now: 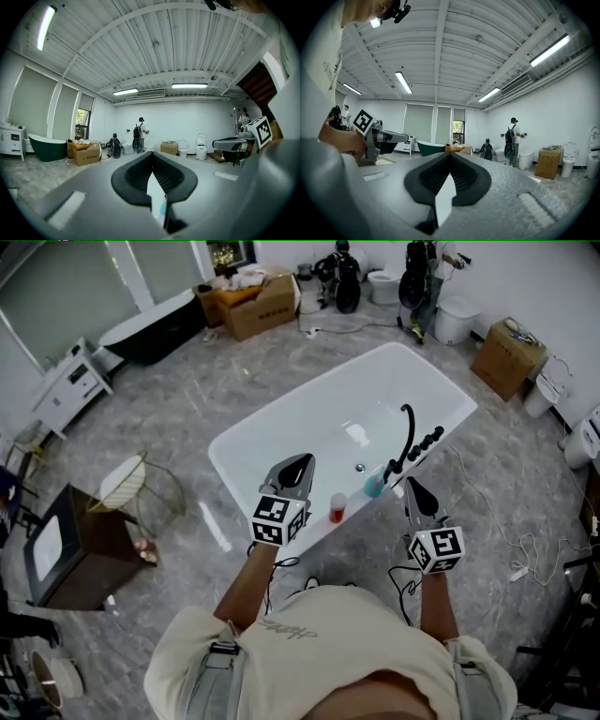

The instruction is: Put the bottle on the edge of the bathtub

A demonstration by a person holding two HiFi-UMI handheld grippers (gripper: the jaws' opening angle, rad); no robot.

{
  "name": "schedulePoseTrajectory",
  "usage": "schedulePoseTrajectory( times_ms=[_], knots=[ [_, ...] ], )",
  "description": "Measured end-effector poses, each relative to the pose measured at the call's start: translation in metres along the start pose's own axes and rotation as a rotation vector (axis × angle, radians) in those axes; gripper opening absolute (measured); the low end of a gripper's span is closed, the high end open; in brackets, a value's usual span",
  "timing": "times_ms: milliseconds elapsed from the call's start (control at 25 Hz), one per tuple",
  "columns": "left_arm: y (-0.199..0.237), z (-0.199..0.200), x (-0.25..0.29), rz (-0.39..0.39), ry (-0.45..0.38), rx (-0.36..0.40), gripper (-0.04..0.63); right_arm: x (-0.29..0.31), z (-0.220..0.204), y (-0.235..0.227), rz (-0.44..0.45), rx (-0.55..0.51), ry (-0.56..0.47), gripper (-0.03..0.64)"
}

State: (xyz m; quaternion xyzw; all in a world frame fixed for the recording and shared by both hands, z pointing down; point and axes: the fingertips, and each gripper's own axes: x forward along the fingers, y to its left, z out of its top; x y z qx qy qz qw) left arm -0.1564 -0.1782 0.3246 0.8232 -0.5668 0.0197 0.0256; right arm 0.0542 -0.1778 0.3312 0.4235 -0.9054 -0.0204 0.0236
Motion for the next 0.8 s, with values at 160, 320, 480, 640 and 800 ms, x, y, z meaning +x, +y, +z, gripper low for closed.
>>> schedulePoseTrajectory(
  times_ms=[160, 320, 480, 640, 800],
  knots=[
    [0.001, 0.001, -0.003, -0.004, -0.007, -0.009, 0.017, -0.004, 0.001, 0.005, -0.005, -0.014, 0.01, 0.0],
    [-0.001, 0.002, 0.001, -0.014, -0.023, -0.017, 0.017, -0.007, 0.004, -0.001, -0.022, -0.029, 0.012, 0.0],
    [-0.004, -0.006, 0.007, -0.021, -0.014, -0.046, 0.017, -0.017, -0.002, -0.009, -0.053, -0.008, 0.024, 0.0],
    [-0.008, -0.008, 0.009, -0.033, -0.005, -0.027, 0.017, -0.023, -0.008, -0.008, -0.068, 0.008, 0.025, 0.0],
    [-0.009, -0.006, 0.009, -0.035, -0.012, -0.03, 0.017, -0.027, -0.014, -0.006, -0.069, 0.019, 0.036, 0.0]
  ],
)
